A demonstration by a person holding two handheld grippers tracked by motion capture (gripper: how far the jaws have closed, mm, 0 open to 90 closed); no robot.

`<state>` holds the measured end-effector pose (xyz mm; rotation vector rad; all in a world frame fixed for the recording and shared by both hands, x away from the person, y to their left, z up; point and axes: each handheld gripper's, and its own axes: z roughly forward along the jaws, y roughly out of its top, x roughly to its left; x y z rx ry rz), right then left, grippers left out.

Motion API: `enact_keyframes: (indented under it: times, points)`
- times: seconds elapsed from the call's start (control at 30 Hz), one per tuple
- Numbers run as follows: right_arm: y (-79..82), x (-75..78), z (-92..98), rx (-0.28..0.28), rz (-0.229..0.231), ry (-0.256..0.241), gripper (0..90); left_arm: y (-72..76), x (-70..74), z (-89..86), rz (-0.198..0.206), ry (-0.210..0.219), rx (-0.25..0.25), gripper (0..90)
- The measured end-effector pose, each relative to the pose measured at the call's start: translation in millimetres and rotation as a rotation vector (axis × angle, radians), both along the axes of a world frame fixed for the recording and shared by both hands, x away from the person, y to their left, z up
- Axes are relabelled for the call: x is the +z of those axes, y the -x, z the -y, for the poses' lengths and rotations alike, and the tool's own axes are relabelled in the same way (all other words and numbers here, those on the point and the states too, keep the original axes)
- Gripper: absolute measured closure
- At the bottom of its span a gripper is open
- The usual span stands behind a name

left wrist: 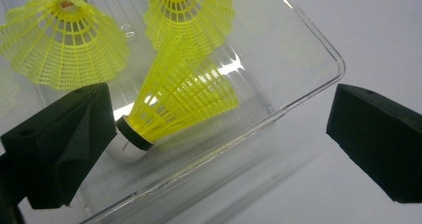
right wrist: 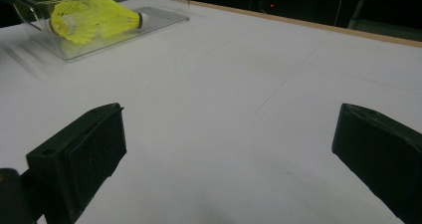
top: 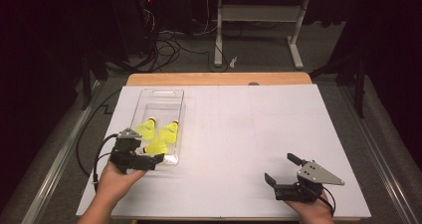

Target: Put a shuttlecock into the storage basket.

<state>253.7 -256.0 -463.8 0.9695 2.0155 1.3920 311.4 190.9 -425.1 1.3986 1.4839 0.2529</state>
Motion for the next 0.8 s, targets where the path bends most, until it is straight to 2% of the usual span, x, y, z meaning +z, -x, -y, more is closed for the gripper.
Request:
enact_keyframes:
  times: [0.13,0.27,0.6,0.73,0.8]
  points:
    - [-0.9,-0.8,1.0,-0.007,-0.003,-0.001,1.1,5.1,-4.9,-0.2,0.033,0.025,-0.007,0.9]
    - [-1.4,-1.1,2.4,-0.014,-0.002,-0.004,0.7,9.5,-7.5,-2.5,0.065,0.074,-0.011,0.9]
    - [-2.0,-1.8,4.9,-0.033,0.000,-0.007,0.5,29.9,-1.8,-10.3,0.238,0.185,-0.023,0.4]
    - [-1.3,-1.5,5.5,-0.041,0.002,-0.011,0.5,35.5,-4.7,-15.1,0.268,0.196,-0.019,0.5]
    - [-0.5,-0.7,5.5,-0.041,0.005,-0.013,0.5,39.1,-8.7,-16.7,0.303,0.197,-0.017,0.4]
